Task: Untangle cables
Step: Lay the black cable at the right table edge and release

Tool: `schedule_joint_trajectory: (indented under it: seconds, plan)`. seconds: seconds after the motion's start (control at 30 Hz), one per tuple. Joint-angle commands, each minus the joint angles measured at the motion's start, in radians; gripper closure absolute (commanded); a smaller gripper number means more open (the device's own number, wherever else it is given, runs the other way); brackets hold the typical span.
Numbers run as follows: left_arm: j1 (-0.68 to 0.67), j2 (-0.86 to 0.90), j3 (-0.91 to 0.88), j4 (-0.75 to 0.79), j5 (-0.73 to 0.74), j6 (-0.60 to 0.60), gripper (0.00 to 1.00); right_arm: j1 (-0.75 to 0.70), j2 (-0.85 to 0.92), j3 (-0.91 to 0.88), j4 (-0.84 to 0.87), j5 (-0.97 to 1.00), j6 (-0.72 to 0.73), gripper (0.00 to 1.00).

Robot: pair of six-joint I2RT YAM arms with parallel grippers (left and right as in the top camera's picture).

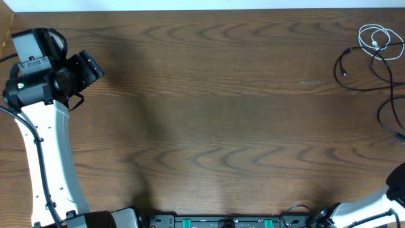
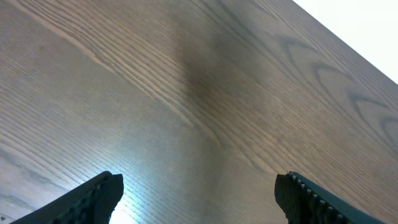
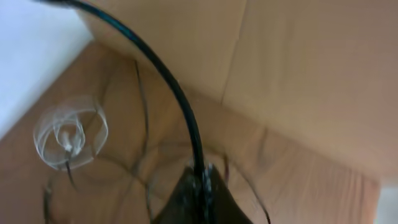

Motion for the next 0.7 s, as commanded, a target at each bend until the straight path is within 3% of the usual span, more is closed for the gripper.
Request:
schedule_joint_trajectory:
  seconds: [0.0,0.23,0.53,0.57,0.67]
  plan:
    - [0.0,0.004,0.011,0.002,0.009,-0.009,0.17,0.022,0.013,0.006,-0.1,-0.066,0.087,0.99]
    - [0.0,0.005,0.011,0.002,0.009,-0.009,0.17,0.021,0.144,-0.021,-0.207,-0.144,0.088,0.99]
    - [0.0,0.012,0.011,0.001,0.009,-0.007,0.17,-0.006,0.375,-0.021,-0.049,-0.152,0.122,0.98]
    - [0.0,0.014,0.011,-0.001,0.009,-0.005,0.17,-0.014,0.386,-0.021,-0.029,-0.154,0.122,0.94]
    - [0.0,0.019,0.011,-0.002,0.009,-0.005,0.17,-0.03,0.396,-0.021,0.02,-0.187,0.122,0.45]
